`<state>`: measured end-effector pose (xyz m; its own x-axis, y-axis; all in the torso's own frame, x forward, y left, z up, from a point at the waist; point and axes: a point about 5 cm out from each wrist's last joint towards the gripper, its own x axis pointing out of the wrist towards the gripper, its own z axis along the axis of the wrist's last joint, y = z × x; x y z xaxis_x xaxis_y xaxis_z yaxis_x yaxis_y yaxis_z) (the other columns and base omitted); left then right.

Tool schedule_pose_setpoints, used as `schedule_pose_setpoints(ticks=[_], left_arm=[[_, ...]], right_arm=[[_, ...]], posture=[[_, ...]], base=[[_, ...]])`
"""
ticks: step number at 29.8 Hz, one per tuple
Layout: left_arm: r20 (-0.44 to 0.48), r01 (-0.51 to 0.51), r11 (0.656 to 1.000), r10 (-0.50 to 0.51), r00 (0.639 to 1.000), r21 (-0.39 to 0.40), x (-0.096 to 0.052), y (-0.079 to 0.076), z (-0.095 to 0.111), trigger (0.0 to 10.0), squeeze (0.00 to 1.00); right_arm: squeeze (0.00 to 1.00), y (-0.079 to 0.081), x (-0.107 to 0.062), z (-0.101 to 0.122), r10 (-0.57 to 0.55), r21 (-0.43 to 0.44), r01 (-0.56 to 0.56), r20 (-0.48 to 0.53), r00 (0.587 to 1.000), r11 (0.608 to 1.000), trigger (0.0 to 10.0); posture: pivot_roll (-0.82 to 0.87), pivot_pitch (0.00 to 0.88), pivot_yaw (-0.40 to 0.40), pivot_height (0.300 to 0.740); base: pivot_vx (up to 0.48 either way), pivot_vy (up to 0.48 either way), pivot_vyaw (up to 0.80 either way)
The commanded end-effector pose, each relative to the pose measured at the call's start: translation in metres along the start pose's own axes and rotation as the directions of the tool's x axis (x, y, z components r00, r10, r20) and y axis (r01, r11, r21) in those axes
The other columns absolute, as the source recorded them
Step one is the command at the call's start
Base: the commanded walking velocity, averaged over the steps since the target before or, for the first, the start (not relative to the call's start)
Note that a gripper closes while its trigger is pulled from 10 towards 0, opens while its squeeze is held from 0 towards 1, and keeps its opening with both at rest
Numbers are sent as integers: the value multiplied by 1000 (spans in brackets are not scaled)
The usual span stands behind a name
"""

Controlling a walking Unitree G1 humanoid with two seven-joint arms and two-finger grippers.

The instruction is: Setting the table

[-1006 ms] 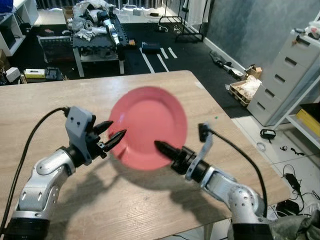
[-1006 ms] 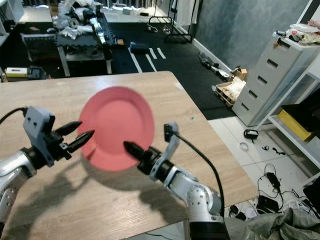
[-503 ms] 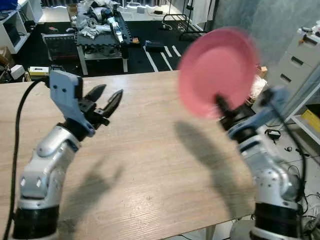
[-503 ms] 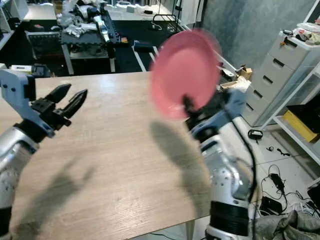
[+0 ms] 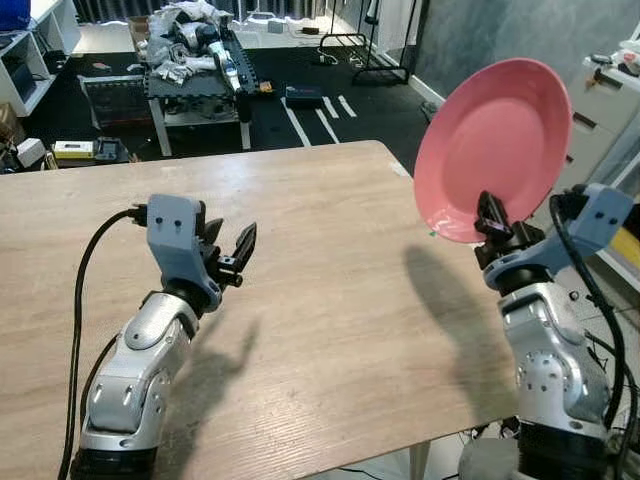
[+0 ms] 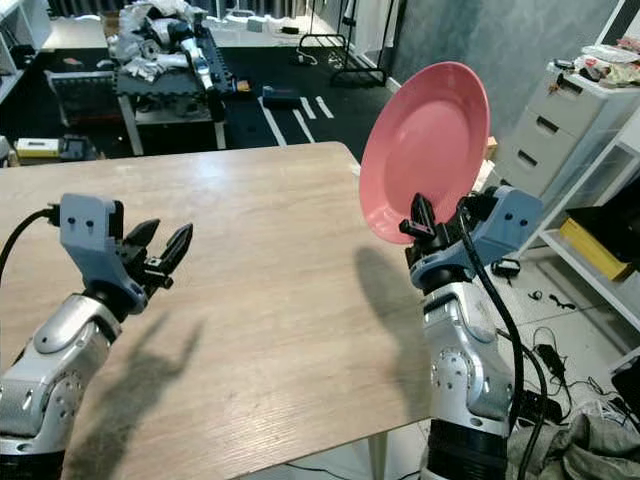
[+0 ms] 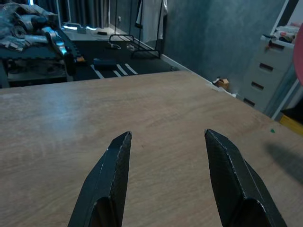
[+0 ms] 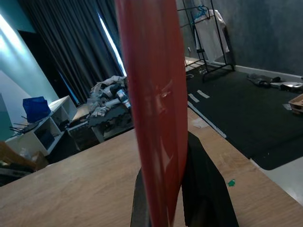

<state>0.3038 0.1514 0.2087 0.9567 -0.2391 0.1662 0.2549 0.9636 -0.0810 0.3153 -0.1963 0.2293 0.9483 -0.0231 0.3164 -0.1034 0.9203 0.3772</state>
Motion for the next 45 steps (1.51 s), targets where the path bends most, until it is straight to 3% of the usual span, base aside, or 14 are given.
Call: schedule_pose_setpoints(ticks=[1,45], left_arm=[[-17,-19,1000,19,1000,6,0,2,-2,10000,0],[-13,-21,1000,21,1000,11,3,-5,-1,10000,0]], right_arm=[[0,-2,1,-2,-19,-3,19,-1,1000,1000,10000],[0,-8,1,-12,-47,-53,46,-11,999,998,10000]], posture=[[-36,0,42,740],[-45,0,50,740]], base=[[0,0,0],[-265,0,0]])
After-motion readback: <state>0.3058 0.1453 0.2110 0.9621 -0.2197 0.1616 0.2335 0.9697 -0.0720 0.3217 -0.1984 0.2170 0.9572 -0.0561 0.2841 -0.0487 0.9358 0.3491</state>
